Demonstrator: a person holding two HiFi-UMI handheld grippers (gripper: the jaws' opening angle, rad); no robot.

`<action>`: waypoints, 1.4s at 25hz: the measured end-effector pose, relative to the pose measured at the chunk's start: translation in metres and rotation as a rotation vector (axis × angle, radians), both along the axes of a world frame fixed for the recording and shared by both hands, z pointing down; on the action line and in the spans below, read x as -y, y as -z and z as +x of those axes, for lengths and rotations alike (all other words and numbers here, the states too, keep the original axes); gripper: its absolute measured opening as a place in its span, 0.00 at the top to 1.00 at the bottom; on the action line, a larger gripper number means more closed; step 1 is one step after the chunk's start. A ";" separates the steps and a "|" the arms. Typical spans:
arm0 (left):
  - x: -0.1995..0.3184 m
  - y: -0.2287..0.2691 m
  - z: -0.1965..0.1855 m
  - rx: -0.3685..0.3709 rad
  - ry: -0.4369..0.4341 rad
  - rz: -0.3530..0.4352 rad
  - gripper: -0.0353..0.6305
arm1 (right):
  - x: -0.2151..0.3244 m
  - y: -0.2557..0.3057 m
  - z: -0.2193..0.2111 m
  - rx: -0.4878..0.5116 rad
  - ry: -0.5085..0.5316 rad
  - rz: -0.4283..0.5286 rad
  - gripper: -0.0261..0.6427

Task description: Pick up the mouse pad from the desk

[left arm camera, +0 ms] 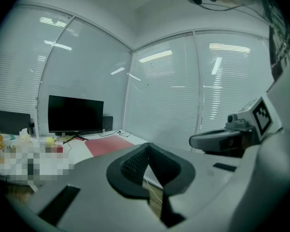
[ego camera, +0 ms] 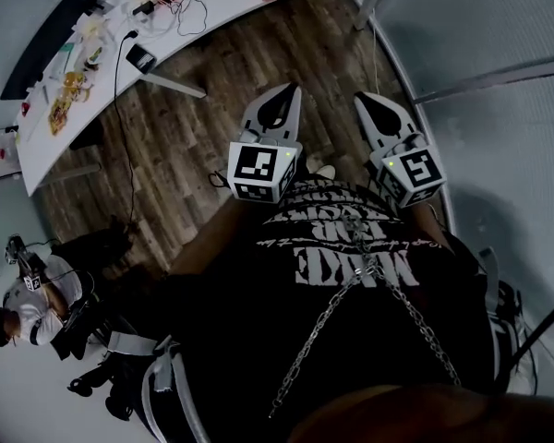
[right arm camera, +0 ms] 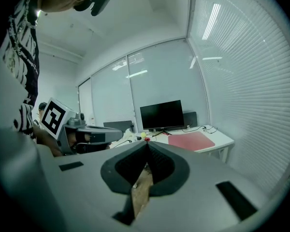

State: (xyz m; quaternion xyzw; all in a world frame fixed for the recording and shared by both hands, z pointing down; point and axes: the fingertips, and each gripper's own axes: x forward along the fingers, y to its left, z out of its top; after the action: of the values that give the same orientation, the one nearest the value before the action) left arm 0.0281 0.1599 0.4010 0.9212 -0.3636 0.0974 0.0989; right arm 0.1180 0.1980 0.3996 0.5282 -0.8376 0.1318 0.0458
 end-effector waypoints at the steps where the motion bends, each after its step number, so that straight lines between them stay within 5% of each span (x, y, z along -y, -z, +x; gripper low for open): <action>1: 0.010 -0.005 -0.002 -0.009 0.005 -0.004 0.94 | 0.008 -0.004 -0.003 -0.010 0.012 -0.004 0.96; 10: 0.110 -0.005 0.000 -0.083 -0.042 0.015 0.94 | 0.089 0.000 -0.011 -0.093 -0.016 -0.041 0.96; 21: 0.207 0.006 0.007 -0.124 -0.106 -0.008 0.94 | 0.168 0.016 -0.006 -0.043 -0.114 -0.056 0.96; 27: 0.148 0.020 0.071 -0.118 -0.164 0.000 0.94 | 0.102 0.030 0.057 -0.054 -0.188 -0.057 0.96; 35: 0.265 -0.023 0.074 -0.099 -0.103 -0.063 0.94 | 0.230 -0.006 0.067 -0.038 -0.131 -0.095 0.96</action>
State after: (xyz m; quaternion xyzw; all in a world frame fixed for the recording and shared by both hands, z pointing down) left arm 0.1021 -0.1051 0.4242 0.9388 -0.3069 0.0679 0.1408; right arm 0.1854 -0.0325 0.4053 0.5814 -0.7931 0.1640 0.0781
